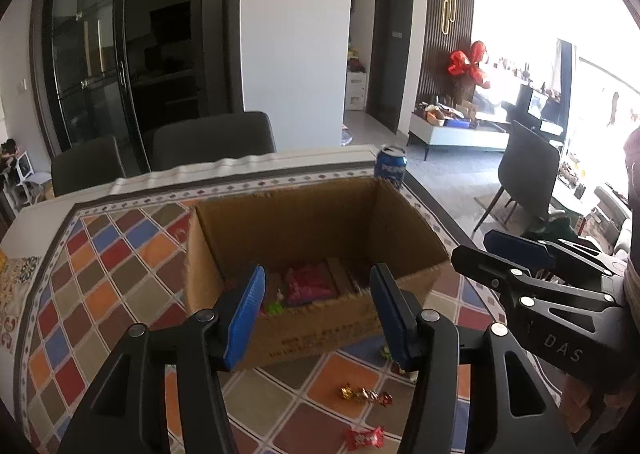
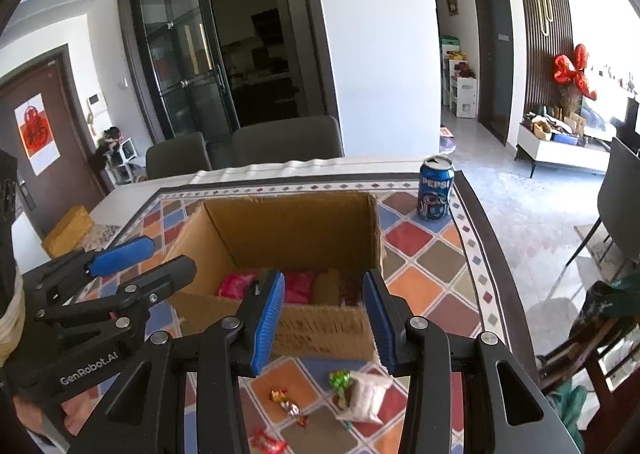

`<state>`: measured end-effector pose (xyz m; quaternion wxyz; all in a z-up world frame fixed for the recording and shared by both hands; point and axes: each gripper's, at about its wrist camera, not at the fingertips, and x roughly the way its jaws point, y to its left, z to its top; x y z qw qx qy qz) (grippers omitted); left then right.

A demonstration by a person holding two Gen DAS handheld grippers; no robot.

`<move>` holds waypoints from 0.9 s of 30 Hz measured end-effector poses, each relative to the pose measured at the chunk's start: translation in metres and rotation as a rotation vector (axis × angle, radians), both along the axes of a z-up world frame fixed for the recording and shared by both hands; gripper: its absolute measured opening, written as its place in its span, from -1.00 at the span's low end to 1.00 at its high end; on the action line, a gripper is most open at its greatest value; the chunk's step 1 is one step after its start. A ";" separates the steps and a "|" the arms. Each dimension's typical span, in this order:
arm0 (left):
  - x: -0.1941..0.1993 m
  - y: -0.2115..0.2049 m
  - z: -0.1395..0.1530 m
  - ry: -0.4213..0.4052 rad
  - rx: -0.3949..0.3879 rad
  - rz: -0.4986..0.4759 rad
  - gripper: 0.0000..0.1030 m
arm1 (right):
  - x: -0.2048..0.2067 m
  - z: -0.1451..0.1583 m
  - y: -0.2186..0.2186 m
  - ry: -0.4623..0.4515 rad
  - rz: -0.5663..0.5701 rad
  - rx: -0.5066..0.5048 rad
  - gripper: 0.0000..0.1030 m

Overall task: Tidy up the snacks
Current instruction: 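Withdraw both grippers from the box toward the remaining snacks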

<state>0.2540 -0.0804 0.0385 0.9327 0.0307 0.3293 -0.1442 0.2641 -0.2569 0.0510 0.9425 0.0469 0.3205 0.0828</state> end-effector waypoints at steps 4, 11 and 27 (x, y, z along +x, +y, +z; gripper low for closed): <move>-0.007 -0.004 -0.011 0.032 -0.010 -0.004 0.05 | -0.010 -0.010 -0.007 0.013 -0.011 -0.006 -0.18; -0.014 -0.013 -0.040 0.105 0.005 -0.003 0.05 | -0.018 -0.035 -0.015 0.063 -0.030 -0.004 -0.18; -0.020 -0.026 -0.112 0.297 -0.003 -0.007 0.04 | -0.020 -0.105 -0.027 0.232 -0.073 0.016 -0.18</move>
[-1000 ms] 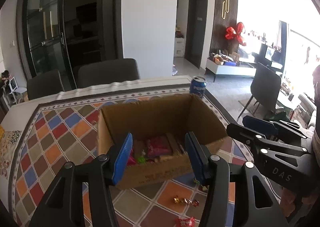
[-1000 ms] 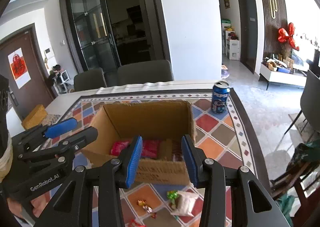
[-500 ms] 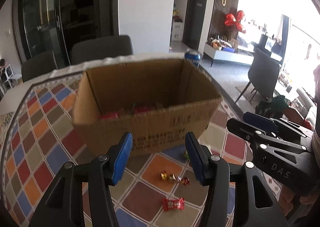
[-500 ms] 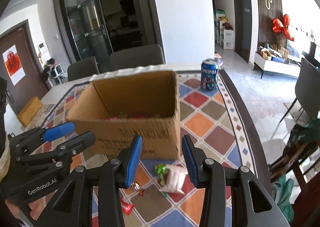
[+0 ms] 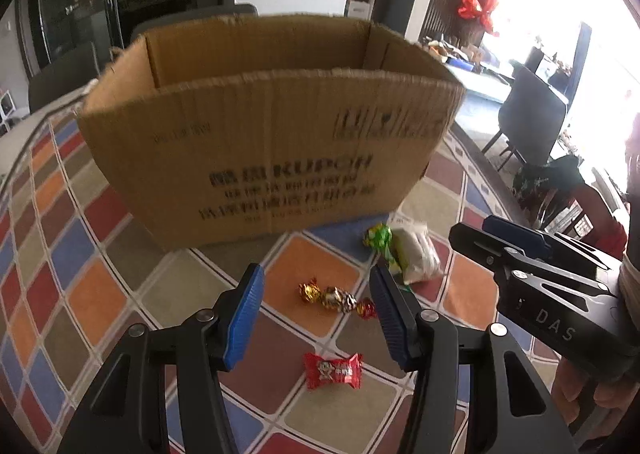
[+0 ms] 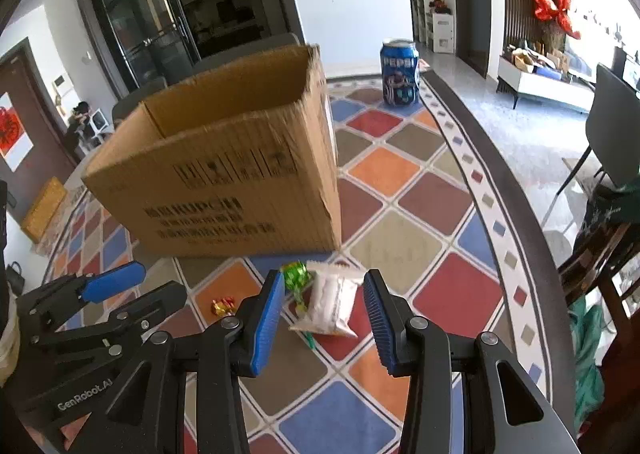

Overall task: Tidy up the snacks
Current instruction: 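Withdraw both grippers from the box toward the remaining snacks, then grasp the white bread bag with the right gripper while the left grasps the gold wrapped candies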

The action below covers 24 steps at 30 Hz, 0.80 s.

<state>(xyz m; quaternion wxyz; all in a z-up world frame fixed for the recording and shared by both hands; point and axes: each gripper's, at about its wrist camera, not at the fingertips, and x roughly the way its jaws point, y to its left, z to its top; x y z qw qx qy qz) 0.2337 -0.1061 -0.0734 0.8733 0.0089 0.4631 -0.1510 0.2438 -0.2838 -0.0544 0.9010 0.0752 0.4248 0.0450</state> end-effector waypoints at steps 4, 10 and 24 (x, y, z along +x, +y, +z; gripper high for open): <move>0.002 -0.002 -0.014 0.034 -0.012 -0.012 0.04 | 0.000 -0.013 -0.001 0.028 -0.004 0.014 -0.18; 0.004 -0.003 -0.031 0.078 -0.032 -0.011 0.01 | 0.006 -0.027 0.001 0.060 -0.002 0.023 -0.18; 0.023 -0.006 -0.057 0.162 -0.062 0.000 -0.16 | 0.019 -0.047 0.003 0.107 -0.008 0.021 -0.18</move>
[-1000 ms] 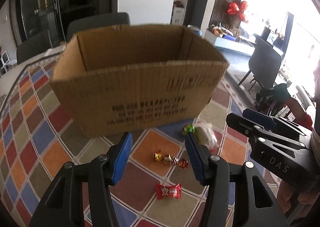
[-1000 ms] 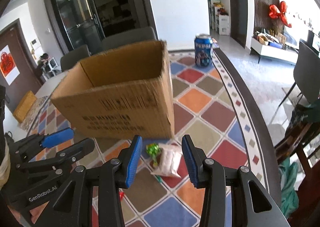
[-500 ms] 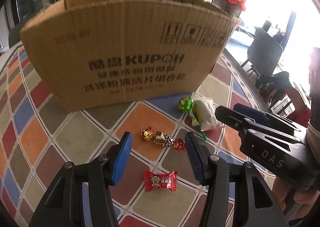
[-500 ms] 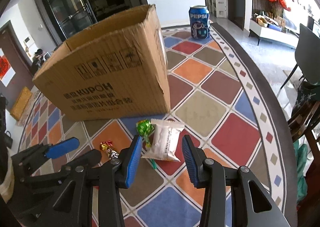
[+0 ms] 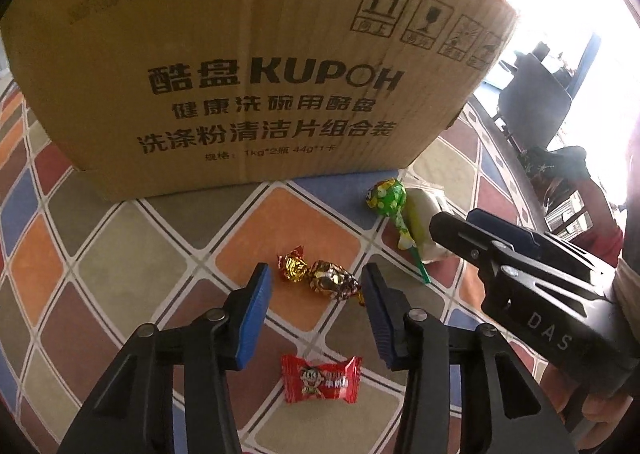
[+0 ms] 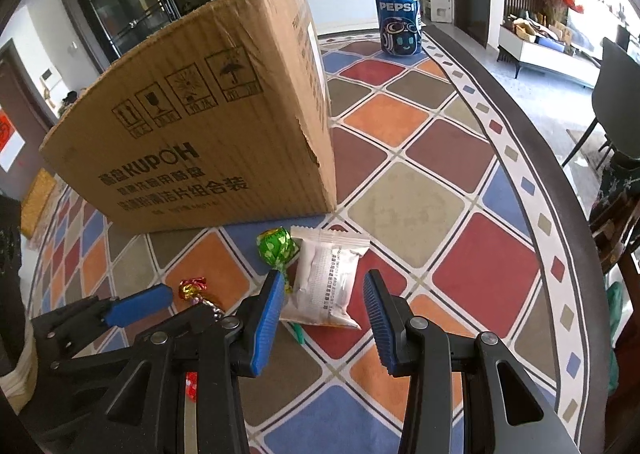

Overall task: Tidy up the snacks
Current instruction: 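Grasp the white bread bag with the right gripper while the left grasps the gold wrapped candies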

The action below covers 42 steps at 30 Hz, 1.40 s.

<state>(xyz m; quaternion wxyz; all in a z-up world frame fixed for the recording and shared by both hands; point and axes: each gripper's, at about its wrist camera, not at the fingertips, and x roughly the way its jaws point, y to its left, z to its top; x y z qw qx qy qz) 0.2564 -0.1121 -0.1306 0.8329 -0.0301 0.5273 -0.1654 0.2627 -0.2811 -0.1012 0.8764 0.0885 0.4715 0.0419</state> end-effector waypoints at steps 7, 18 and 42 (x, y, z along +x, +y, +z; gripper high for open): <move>0.006 -0.002 -0.004 0.019 -0.021 -0.002 -0.23 | 0.005 -0.007 0.001 0.020 0.003 0.002 -0.18; 0.014 -0.017 -0.011 0.016 -0.037 -0.017 -0.33 | 0.010 -0.019 0.000 0.045 0.004 0.027 -0.18; -0.001 -0.016 0.015 -0.071 -0.050 -0.032 -0.48 | -0.015 0.008 0.005 -0.047 0.009 0.020 -0.34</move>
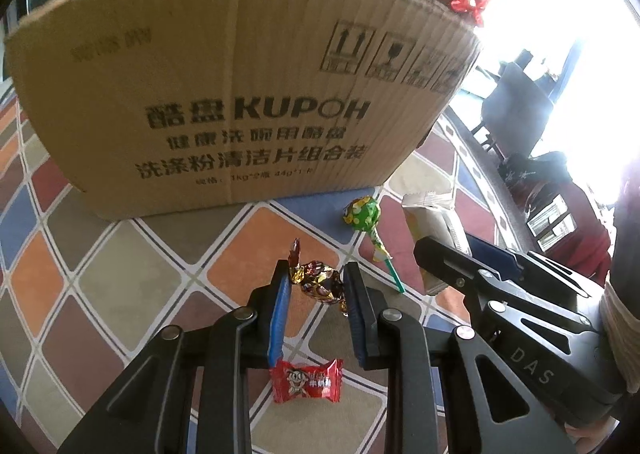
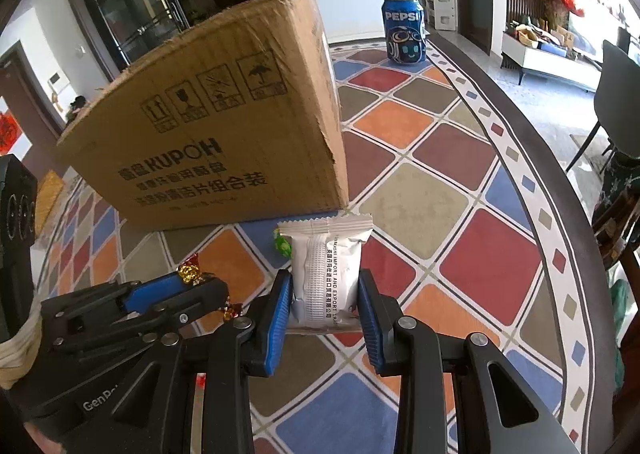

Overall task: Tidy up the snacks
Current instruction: 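Grasp the white bread bag with the right gripper while the left grasps the gold wrapped candies, then carry both items over the box and open both grippers to drop them in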

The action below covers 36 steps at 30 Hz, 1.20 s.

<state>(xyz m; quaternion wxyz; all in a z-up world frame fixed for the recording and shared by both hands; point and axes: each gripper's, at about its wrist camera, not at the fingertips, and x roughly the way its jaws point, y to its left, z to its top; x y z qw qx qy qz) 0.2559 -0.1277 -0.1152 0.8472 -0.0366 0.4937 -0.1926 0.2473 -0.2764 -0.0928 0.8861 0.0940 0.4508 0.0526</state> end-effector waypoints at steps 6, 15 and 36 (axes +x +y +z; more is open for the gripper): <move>-0.009 0.011 0.019 -0.045 -0.007 0.013 -0.48 | -0.006 0.013 0.005 -0.027 0.016 0.006 -0.34; -0.023 0.032 0.053 -0.119 -0.033 0.032 -0.48 | -0.015 0.039 0.011 -0.094 0.031 0.015 -0.34; -0.045 0.062 0.141 -0.356 -0.066 0.088 -0.48 | -0.028 0.114 0.024 -0.304 0.066 0.015 -0.34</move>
